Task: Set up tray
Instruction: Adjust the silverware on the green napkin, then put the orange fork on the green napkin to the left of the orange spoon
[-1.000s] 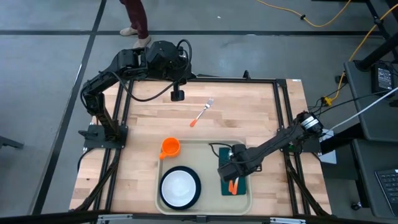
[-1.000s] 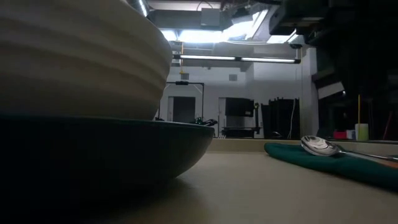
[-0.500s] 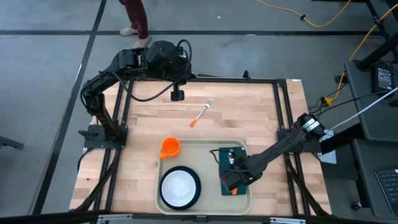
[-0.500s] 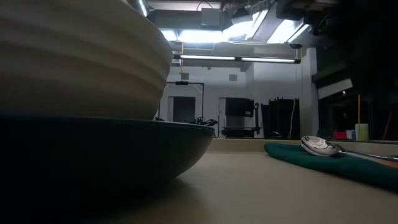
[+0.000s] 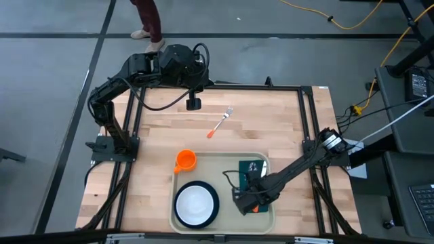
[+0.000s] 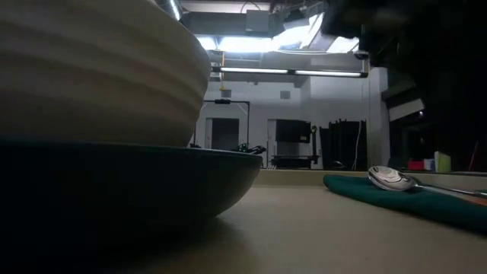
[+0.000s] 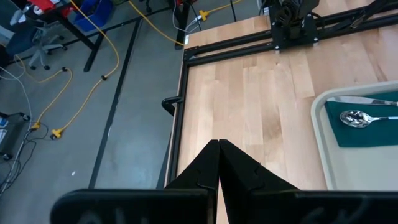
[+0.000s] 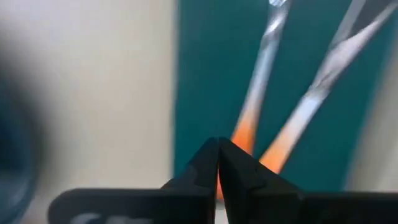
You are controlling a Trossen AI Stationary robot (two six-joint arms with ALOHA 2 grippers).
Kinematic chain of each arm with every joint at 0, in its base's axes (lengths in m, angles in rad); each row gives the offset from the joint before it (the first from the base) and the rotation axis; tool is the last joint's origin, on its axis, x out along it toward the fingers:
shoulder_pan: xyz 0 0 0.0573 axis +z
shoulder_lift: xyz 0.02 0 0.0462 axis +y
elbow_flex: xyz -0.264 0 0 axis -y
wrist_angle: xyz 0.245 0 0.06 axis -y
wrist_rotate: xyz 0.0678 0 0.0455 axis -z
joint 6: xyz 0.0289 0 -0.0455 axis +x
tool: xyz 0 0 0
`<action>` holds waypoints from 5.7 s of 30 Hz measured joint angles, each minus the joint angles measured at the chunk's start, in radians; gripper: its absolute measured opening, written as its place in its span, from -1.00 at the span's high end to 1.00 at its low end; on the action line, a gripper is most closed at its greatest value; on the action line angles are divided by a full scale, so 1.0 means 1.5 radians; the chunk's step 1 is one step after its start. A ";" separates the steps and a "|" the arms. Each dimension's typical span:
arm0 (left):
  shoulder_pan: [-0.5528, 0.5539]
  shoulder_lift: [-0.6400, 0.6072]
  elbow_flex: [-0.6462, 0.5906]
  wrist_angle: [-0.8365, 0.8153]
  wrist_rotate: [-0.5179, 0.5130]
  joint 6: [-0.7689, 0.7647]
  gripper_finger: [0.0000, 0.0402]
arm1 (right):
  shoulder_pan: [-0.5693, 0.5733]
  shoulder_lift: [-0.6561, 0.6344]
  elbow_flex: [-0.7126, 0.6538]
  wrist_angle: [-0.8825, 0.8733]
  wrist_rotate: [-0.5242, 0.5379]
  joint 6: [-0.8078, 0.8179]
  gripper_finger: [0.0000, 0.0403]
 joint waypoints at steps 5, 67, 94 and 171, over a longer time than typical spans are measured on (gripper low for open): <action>0.000 0.000 0.000 0.000 0.000 -0.001 0.98 | 0.038 0.000 0.000 0.073 -0.035 -0.012 0.96; -0.009 0.000 0.000 0.021 0.020 -0.002 0.98 | 0.079 0.065 0.030 0.017 -0.080 0.070 0.97; -0.009 0.000 0.000 0.021 0.020 -0.002 0.98 | 0.075 0.065 0.042 -0.001 -0.054 0.038 0.97; -0.009 0.000 0.000 0.025 0.020 0.009 0.98 | 0.040 0.085 0.042 0.022 -0.067 0.012 0.98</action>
